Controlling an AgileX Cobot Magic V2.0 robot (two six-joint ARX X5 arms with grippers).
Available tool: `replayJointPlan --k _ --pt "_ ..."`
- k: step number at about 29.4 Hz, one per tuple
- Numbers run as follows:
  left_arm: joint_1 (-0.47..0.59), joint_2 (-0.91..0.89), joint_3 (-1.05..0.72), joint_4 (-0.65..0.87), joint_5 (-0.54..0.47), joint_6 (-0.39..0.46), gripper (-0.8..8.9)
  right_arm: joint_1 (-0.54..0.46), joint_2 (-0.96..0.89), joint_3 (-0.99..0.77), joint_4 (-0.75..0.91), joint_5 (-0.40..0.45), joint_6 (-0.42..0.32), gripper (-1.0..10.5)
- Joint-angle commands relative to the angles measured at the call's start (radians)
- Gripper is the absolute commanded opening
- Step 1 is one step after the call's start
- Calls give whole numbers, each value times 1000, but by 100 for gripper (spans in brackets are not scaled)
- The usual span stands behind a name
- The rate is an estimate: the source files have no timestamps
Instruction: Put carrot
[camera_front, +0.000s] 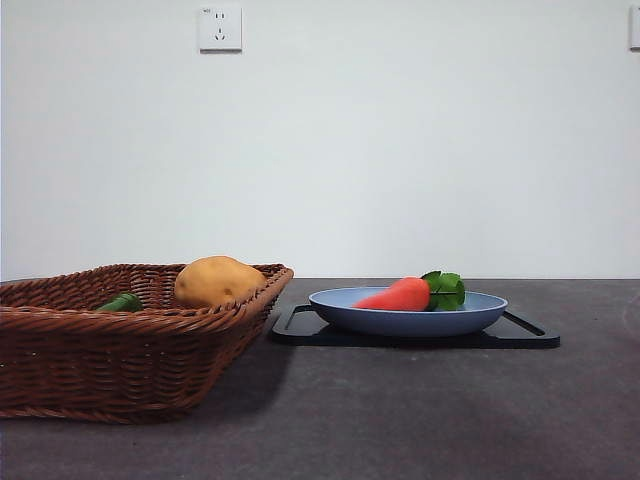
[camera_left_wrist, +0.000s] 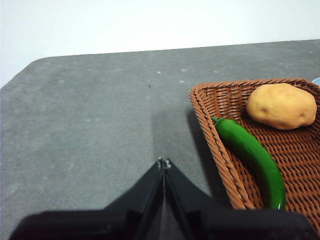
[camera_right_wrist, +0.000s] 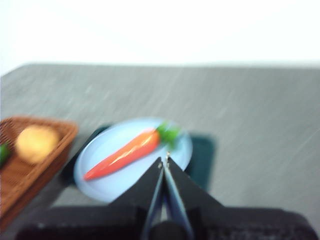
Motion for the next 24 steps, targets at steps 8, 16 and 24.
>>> replayJointPlan --k 8,16,24 --pt "2 -5 -11 8 0 -7 8 -259 -262 -95 -84 -220 -94 4" --pt "2 -5 -11 8 0 -7 8 -320 -343 -278 -51 -260 -93 4" --pt "2 -5 -11 8 0 -7 8 -320 -397 -385 -37 -259 -93 4"
